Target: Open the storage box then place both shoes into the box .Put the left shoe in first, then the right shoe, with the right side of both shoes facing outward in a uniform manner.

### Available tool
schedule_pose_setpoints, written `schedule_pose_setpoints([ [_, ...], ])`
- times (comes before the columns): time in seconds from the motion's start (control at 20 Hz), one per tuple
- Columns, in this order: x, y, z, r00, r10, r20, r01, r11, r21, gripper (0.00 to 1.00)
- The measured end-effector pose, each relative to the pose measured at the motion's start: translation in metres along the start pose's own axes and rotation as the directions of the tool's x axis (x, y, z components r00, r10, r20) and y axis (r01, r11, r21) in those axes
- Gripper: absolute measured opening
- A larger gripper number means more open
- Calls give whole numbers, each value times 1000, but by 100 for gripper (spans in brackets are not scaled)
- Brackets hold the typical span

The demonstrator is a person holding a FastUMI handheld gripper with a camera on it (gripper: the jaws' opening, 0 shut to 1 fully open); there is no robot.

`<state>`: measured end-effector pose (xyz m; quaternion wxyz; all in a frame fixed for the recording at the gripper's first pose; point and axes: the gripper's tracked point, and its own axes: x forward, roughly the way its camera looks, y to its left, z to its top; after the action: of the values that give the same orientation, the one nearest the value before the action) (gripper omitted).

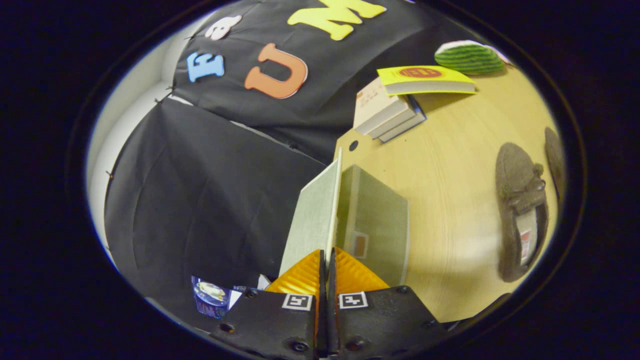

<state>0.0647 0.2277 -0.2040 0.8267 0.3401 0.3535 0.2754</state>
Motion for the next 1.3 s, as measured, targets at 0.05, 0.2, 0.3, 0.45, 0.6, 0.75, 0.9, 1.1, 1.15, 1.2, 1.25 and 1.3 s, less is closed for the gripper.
schedule_pose_setpoints([
  [0.05,-3,19,4,1000,10,4,-10,1000,-22,6],
  [0.2,-4,79,17,998,55,20,-53,994,-91,6],
  [0.3,5,115,19,997,73,25,-69,987,-147,6],
  [0.45,23,157,13,997,71,18,-66,974,-216,6],
  [0.6,50,179,-1,999,48,0,-46,960,-277,6],
  [0.75,68,194,-19,999,31,-26,-38,932,-359,7],
  [0.9,83,221,-27,996,77,-35,-85,897,-434,18],
  [1.1,82,245,-31,992,127,-19,-119,847,-519,59],
  [1.15,81,248,-32,991,129,-19,-119,838,-533,69],
  [1.2,79,249,-32,991,130,-17,-118,830,-545,79],
  [1.25,76,249,-30,992,127,-5,-109,824,-556,83],
  [1.3,72,247,-23,993,119,18,-88,818,-568,85],
])
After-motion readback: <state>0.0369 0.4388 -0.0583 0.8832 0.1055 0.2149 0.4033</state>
